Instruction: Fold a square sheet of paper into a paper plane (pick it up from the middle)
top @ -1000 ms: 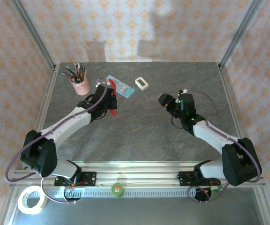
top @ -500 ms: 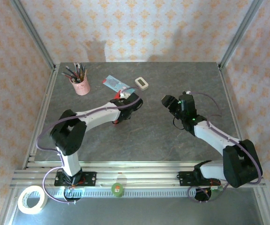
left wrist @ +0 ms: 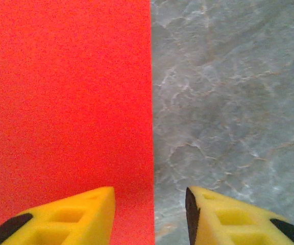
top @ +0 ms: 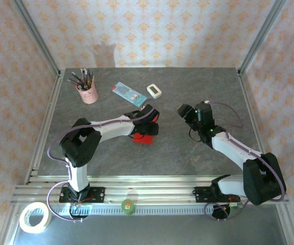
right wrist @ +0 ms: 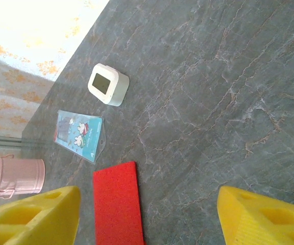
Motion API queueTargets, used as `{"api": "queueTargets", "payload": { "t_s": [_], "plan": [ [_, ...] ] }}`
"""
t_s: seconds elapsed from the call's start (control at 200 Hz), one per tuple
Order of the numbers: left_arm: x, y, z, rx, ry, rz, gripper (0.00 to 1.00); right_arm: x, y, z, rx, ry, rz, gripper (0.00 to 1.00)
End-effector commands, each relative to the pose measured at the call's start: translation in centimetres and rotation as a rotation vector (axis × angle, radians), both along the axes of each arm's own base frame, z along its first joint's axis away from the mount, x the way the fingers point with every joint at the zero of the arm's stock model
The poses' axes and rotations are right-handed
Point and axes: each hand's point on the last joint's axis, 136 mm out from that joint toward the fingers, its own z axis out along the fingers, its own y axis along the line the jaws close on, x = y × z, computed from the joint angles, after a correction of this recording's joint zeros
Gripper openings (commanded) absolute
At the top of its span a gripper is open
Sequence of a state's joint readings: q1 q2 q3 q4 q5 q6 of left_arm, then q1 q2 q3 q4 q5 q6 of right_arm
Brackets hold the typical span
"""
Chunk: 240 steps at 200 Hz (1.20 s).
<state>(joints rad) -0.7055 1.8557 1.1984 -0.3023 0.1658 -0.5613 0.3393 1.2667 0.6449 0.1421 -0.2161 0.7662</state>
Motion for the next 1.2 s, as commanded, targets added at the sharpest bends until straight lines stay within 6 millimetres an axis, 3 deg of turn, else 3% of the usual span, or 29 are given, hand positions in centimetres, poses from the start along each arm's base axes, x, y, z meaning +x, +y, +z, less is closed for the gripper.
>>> {"api": "queueTargets", "payload": {
  "t_s": [0.0, 0.13, 0.205, 0.345, 0.47, 0.676, 0.841, 0.981, 1.196],
  "plan": [
    [0.8, -1.2, 4.4, -0.223, -0.052, -0.026, 0.48, -0.2, 0.8, -0.6, 0.020, 0.024, 0.047, 0.69],
    [1.3, 1.0, 7.3, -0.366, -0.098, 0.053, 0.54, -0.5, 2.9, -1.0, 0.053, 0.043, 0.129, 0.62],
    [1.6, 3.7, 7.6, -0.384, -0.119, 0.123, 0.56, -1.1, 4.9, -1.5, 0.049, 0.053, 0.179, 0.57],
    [1.1, 8.6, 6.4, -0.389, -0.121, 0.256, 0.63, -2.4, 9.5, -2.9, 0.066, 0.090, 0.297, 0.41],
    [0.2, 11.0, 4.7, -0.421, -0.082, 0.333, 0.74, -3.6, 13.6, -4.3, 0.099, 0.125, 0.396, 0.29],
    [-0.8, 11.8, 3.2, -0.447, -0.052, 0.359, 0.94, -4.1, 17.0, -6.5, 0.131, 0.178, 0.478, 0.18],
    [-0.9, 11.4, 2.7, -0.453, -0.021, 0.355, 0.98, -4.1, 18.3, -7.5, 0.146, 0.208, 0.531, 0.14],
    [-0.8, 10.6, 2.1, -0.465, 0.015, 0.322, 0.99, -4.2, 18.6, -8.8, 0.134, 0.246, 0.544, 0.11],
    [-1.1, 10.1, 1.7, -0.474, 0.037, 0.289, 0.99, -4.9, 17.3, -11.7, 0.033, 0.322, 0.539, 0.10]
  ]
}}
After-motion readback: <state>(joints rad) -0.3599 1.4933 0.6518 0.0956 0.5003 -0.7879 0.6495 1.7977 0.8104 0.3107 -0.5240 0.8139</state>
